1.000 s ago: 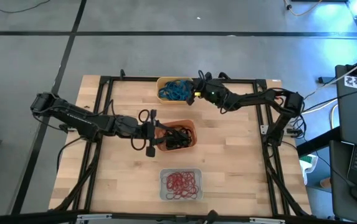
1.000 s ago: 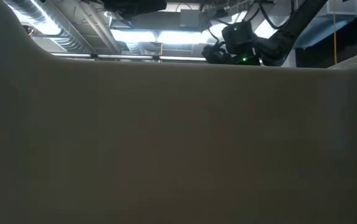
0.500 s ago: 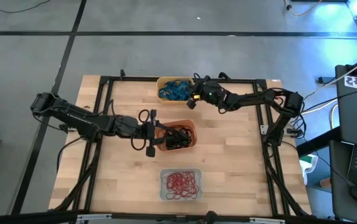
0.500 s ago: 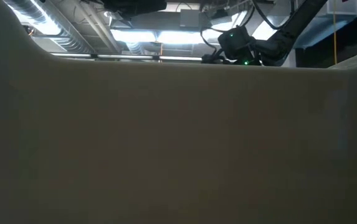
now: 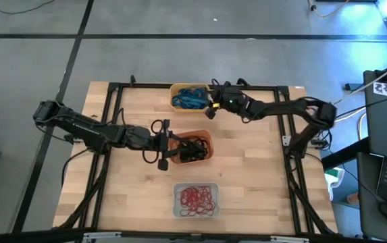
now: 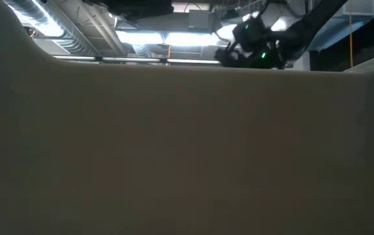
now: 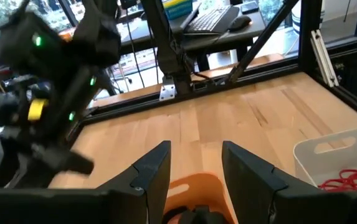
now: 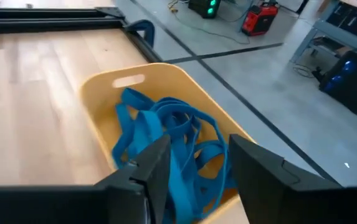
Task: Sort rubber bands into baskets
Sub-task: Return to Home Position
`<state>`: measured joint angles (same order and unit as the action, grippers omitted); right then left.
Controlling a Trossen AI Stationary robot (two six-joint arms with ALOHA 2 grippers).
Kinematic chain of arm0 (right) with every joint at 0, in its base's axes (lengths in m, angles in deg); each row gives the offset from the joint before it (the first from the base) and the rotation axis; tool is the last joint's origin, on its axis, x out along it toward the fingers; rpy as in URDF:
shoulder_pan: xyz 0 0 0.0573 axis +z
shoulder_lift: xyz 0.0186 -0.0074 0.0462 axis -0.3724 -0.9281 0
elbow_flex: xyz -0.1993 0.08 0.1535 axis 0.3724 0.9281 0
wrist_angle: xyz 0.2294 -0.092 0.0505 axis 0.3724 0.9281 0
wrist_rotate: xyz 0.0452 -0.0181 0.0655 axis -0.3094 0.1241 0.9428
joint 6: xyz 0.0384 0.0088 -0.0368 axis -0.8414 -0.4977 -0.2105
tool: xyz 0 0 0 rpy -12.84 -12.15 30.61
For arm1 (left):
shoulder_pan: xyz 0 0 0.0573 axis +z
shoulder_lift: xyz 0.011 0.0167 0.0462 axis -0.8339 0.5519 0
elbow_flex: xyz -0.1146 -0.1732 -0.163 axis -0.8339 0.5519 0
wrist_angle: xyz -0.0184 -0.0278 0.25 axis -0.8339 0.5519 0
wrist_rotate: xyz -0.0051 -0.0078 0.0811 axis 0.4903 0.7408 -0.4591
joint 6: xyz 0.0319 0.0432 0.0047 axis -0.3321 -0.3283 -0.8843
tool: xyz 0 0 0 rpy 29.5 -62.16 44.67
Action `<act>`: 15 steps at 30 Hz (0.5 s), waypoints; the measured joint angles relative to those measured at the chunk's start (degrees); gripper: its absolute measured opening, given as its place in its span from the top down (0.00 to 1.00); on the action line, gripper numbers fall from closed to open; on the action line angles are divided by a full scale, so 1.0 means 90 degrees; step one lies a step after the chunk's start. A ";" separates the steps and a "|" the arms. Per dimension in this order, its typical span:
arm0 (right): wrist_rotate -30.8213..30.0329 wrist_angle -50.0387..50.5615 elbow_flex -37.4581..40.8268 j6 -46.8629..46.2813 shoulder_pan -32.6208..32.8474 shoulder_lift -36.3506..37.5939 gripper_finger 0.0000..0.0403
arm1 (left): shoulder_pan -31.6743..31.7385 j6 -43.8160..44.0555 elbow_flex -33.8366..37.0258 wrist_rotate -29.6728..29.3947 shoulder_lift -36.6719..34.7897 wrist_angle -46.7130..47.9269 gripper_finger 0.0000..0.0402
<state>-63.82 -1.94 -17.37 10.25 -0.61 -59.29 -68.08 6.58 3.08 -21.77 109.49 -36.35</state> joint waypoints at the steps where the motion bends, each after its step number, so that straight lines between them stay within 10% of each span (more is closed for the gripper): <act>1: 0.0005 0.0250 0.0000 0.0001 0.0059 0.0205 0.60 | -0.0001 0.0000 0.0000 0.0000 0.0000 0.0001 0.65; 15: 0.0901 0.3542 0.0526 -0.0371 0.1258 0.3197 0.80 | 0.0000 0.0029 0.0000 0.0000 -0.0002 -0.0045 0.77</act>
<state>-55.71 29.93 -12.64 6.91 10.71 -30.51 -68.08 6.84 3.08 -21.77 109.48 -36.75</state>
